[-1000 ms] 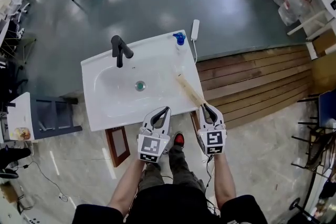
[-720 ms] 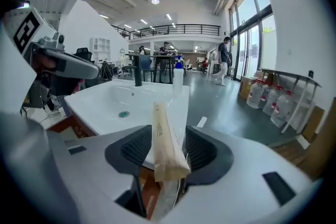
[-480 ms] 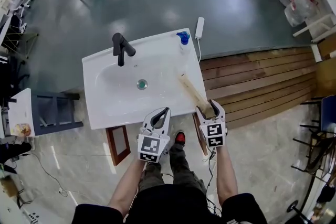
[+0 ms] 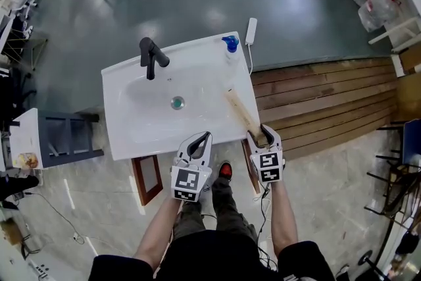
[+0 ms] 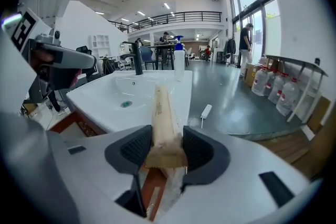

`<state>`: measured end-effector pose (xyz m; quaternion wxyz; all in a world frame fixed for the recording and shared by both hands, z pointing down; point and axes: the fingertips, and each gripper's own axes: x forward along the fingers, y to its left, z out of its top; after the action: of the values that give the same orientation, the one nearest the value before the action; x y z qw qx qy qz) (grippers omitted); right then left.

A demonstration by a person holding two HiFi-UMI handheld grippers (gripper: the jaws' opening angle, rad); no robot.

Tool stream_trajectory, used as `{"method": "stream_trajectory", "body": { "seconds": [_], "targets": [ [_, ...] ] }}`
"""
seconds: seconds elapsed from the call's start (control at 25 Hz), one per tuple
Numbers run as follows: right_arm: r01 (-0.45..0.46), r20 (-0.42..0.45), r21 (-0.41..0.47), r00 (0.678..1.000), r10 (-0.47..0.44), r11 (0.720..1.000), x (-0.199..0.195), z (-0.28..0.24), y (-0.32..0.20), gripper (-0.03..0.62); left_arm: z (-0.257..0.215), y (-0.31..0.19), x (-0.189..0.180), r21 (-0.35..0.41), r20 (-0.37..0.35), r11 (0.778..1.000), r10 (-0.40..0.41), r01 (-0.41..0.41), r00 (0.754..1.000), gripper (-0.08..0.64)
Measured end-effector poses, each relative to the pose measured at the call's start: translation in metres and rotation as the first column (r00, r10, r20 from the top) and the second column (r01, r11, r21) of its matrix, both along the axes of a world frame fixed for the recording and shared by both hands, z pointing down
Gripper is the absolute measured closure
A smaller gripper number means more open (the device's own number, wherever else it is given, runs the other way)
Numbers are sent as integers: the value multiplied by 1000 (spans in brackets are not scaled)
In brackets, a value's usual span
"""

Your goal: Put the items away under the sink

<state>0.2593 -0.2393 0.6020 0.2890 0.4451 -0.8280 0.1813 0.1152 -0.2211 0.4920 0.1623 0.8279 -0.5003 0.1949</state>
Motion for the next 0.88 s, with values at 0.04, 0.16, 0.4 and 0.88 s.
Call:
{"method": "stream_trajectory", "body": {
  "seconds": [0.04, 0.16, 0.4, 0.88],
  "targets": [
    [2, -6, 4, 1000, -2, 1000, 1, 0, -1, 385, 0, 0, 0, -1, -2, 1000, -2, 2, 1000, 552],
    [20, -33, 20, 999, -19, 1000, 1, 0, -1, 416, 0, 1, 0, 2, -5, 1000, -6, 6, 1000, 554],
    [45, -31, 23, 999, -44, 999, -7, -4, 2, 472, -6, 4, -7, 9, -7, 1000, -16, 16, 1000, 554],
    [-20, 18, 82, 1000, 18, 996, -20, -39, 5, 488, -22, 18, -37, 46, -19, 998, -37, 38, 999, 554]
  ]
}}
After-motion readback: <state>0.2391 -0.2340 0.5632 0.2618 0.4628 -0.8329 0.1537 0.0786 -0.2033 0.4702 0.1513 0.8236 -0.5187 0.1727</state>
